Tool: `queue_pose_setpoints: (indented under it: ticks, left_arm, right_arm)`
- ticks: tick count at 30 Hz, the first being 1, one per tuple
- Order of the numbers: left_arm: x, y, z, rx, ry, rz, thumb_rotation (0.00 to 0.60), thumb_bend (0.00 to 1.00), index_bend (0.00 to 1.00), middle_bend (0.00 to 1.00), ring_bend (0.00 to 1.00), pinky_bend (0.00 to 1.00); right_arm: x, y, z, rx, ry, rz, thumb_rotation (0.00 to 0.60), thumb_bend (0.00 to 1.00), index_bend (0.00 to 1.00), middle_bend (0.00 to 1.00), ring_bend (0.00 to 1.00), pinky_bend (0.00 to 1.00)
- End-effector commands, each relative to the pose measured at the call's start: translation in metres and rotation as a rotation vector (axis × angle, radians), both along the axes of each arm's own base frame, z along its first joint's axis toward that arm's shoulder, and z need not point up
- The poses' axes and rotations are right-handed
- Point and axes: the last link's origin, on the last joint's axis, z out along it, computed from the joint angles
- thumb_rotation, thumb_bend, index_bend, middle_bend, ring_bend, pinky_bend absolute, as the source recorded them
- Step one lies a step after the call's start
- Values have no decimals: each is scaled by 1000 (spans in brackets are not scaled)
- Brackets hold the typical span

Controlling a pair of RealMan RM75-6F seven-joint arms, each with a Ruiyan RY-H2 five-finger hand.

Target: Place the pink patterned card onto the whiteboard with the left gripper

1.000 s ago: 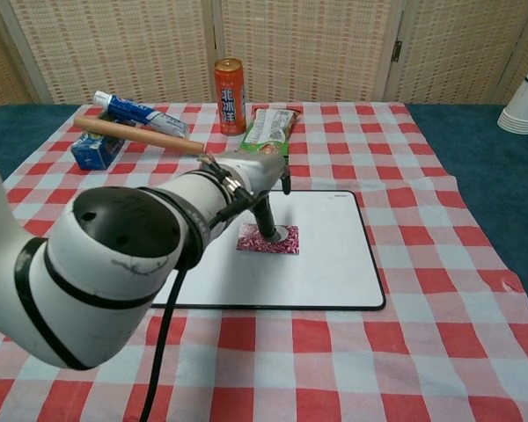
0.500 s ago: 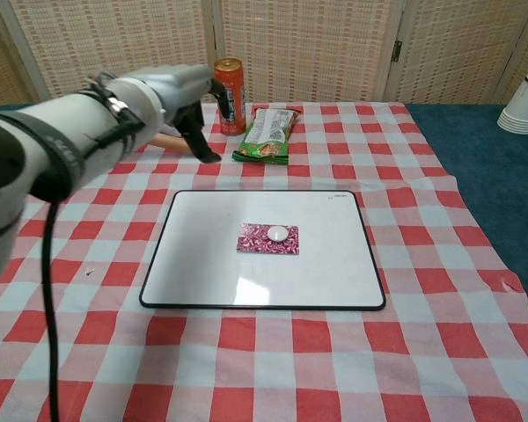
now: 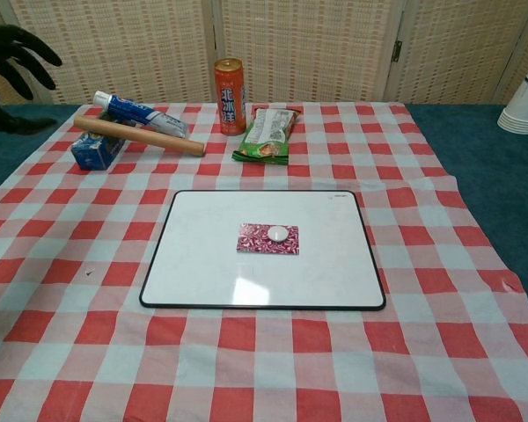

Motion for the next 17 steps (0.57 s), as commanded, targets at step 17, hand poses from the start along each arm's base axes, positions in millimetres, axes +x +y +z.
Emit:
queue_pose_setpoints:
  ticks: [17]
  left_arm:
    - [-99,-69,9,-37,-57,92,600,268,177,183,149,316]
  right_arm:
    - [-10,-14,-9,-77,51,-17,446,0,0,0,0,0]
